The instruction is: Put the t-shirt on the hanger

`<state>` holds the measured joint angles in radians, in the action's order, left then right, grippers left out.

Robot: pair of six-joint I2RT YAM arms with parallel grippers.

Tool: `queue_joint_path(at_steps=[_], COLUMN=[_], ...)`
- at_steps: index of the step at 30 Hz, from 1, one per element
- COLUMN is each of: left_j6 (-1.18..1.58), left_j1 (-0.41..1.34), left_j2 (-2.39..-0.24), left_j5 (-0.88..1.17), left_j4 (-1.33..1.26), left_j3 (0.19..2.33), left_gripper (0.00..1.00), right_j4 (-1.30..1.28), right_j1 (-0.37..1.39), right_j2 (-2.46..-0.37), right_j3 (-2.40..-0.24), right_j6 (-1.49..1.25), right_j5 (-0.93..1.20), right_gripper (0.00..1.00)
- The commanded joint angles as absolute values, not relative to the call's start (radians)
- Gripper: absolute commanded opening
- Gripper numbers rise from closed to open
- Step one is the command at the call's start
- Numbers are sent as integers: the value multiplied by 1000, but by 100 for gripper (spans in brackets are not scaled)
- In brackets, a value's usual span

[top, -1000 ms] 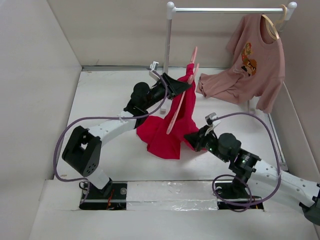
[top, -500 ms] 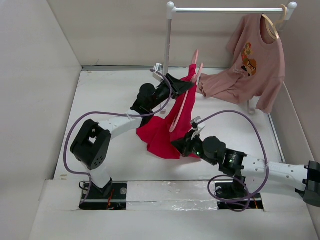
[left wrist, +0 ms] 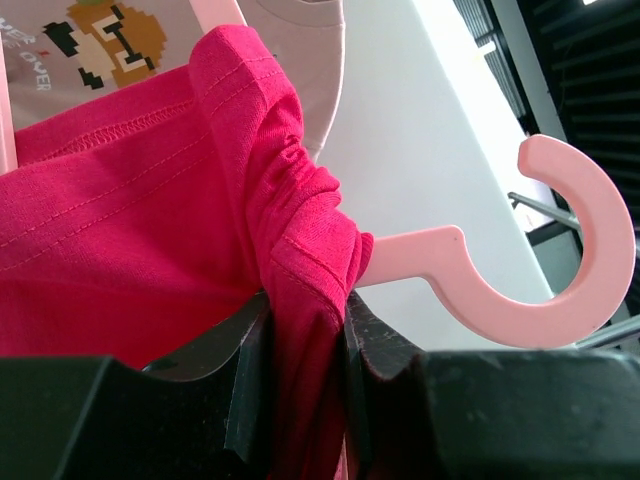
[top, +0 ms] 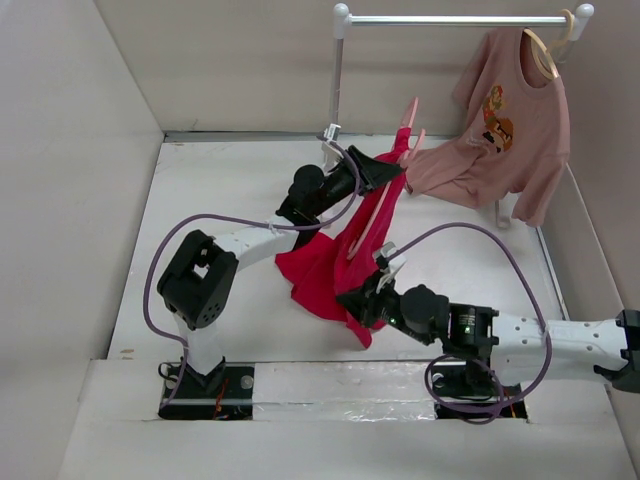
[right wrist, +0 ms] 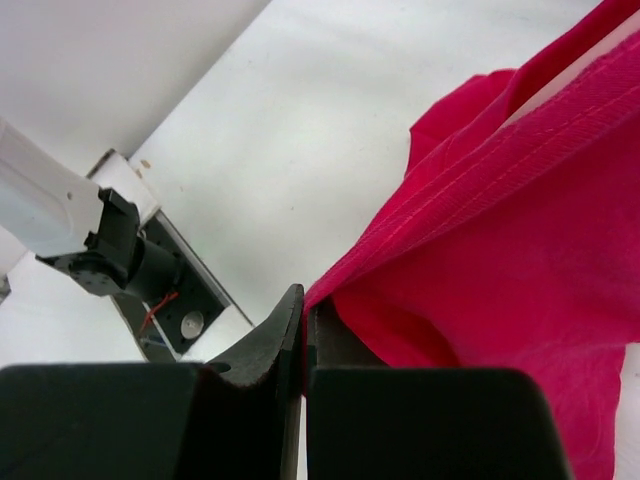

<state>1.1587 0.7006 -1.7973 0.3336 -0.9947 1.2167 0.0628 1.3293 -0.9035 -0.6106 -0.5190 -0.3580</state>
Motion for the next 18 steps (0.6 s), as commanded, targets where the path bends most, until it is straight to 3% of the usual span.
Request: queue_joint_path(at_steps=[1, 12, 18], left_j6=[1098, 874, 848], left_j1=[614, 634, 686], left_j2=[-1752, -1747, -1691], left_j5=[-84, -198, -152], left_j4=[-1210, -1204, -1296], left_j3=[1382, 1358, 1211], left_gripper=[0, 0, 0], right_j4=[-218, -310, -433], right_j1=[1584, 1628, 1628], right_j2=[-968, -672, -632], right_j3=[-624, -739, -822], right_j6=[-589, -617, -618], right_j5=[135, 38, -201], right_gripper=[0, 0, 0])
